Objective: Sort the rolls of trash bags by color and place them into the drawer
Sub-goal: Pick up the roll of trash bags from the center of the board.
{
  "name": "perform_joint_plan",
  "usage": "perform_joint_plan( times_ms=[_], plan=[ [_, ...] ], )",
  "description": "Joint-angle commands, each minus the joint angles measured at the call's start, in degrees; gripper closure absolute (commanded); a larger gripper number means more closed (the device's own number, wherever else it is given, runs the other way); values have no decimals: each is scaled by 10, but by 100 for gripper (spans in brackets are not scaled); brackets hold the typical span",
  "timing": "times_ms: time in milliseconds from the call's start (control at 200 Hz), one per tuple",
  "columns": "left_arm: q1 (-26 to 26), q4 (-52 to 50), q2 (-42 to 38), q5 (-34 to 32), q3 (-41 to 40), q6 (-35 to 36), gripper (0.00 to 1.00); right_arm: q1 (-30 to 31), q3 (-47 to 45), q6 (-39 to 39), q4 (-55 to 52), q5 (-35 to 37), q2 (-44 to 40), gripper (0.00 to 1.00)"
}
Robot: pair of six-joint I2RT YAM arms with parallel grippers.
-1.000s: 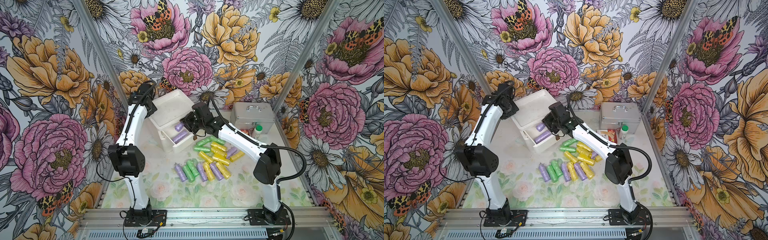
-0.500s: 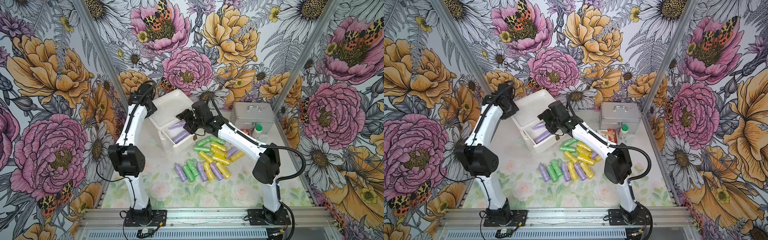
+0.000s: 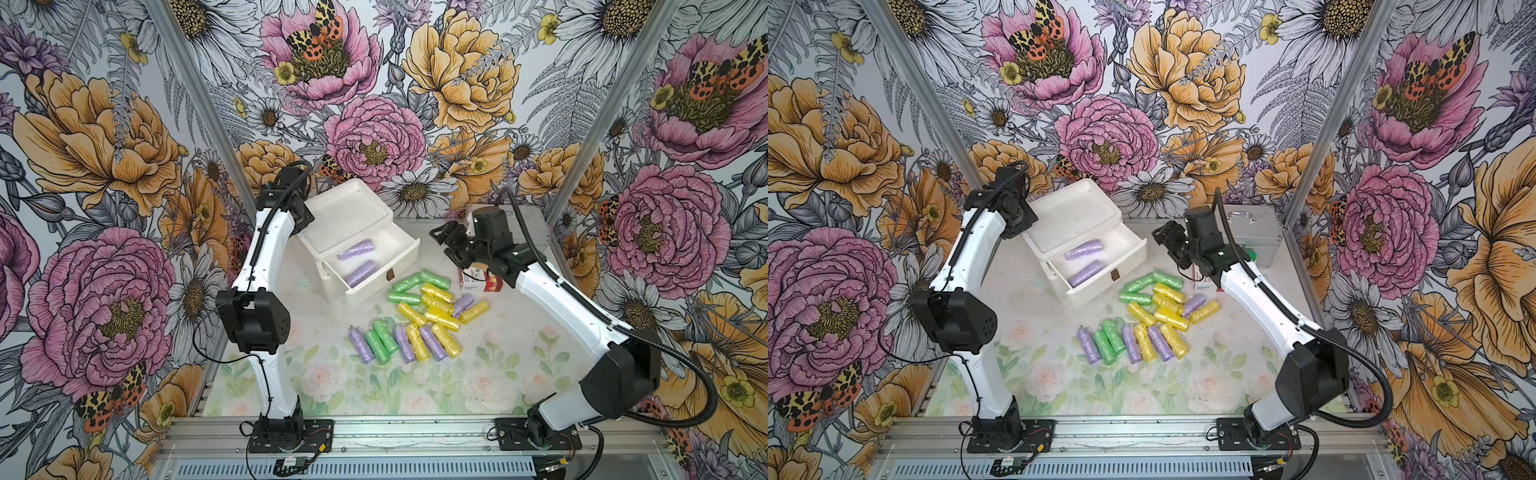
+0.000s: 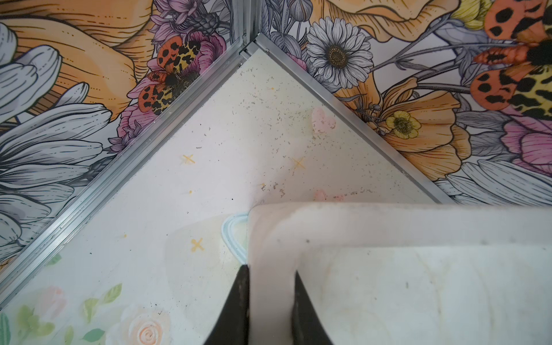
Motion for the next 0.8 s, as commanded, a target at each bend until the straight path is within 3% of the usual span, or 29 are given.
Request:
perform_joint_plan(
  times_ms=[0,140,385,796],
  plan=[
    [-10,21,12,108,-18,-37,100,-29,-103,-31,-18,1,-20,23],
    [-9,21,16,108,-18,-39,100,-44,-153,-3,-17,-2,1,24],
    [-12,21,17,106,-26,-39,100,-45,-111,20,-16,-15,97,25],
    [-8,22,18,107,-30,-36,100,-54,-130,56,-16,42,140,28]
  ],
)
